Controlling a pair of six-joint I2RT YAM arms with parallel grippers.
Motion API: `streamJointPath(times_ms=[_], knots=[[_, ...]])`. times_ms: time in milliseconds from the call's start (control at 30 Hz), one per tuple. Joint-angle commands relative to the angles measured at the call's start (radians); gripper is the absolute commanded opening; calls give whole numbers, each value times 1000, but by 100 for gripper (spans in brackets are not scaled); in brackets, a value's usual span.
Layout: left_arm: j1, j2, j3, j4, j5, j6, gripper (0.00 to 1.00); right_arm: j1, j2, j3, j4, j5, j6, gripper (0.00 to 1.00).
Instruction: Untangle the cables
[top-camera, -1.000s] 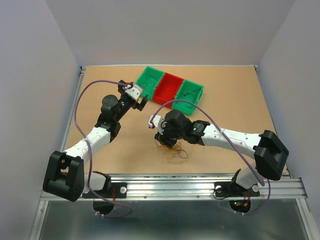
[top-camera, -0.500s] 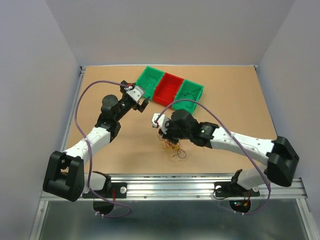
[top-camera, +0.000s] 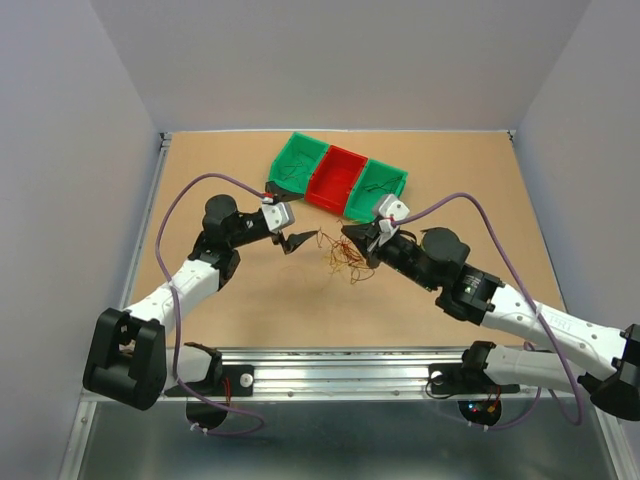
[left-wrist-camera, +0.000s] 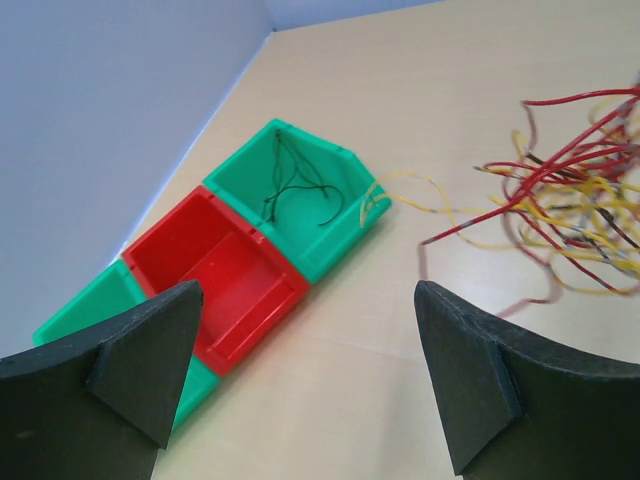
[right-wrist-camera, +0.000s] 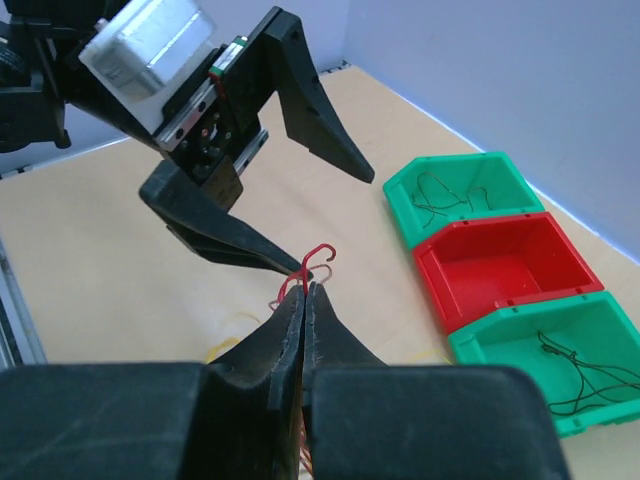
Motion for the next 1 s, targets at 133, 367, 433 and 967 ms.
streamJointPath(times_ms=[133,367,433,967], knots=[[10,-89,11,49,95,-65,98,10,30,-11,151,73,50,1],[18,-120,-3,65,202,-85,98,10,84,14,181,173,57,0],[19,-127,0,43,231,-71,98,10,90,12,204,210,63,1],[-53,-135,-32,-92,166,199,97,10,79,-5,247,243,77,0]])
